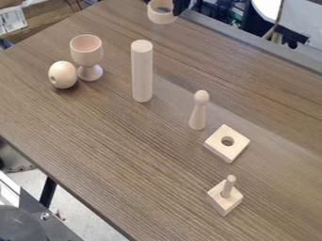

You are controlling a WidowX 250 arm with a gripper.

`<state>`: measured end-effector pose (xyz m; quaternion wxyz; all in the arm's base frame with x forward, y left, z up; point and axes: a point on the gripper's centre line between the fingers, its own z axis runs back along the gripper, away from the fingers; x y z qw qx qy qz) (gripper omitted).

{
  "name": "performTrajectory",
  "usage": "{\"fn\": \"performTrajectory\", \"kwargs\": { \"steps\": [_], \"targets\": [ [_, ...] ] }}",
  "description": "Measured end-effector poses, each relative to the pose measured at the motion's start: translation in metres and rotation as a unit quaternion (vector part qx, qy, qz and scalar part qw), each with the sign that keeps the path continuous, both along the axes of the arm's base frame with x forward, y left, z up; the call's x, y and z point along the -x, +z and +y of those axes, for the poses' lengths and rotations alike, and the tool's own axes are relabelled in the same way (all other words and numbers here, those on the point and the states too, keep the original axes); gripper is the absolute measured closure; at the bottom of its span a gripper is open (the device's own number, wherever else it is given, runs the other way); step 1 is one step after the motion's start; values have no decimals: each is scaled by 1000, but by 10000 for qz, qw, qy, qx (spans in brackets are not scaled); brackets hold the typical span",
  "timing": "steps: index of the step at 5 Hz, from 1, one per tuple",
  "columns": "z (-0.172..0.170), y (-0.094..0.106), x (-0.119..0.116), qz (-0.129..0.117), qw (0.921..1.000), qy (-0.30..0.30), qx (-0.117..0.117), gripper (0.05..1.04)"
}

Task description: Put the cylindrical hole on top of the cylinder

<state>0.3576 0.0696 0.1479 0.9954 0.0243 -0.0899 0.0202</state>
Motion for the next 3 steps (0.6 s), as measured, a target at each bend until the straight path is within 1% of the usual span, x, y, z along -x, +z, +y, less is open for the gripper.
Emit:
{"fn": "performTrajectory", "kwargs": {
  "steps": [1,2,3],
  "targets": [
    [1,0,11,82,9999,109,-34,334],
    [4,-3,16,154,9997,173,-4,333],
    [2,-3,17,180,9997,145,73,333]
  ]
}}
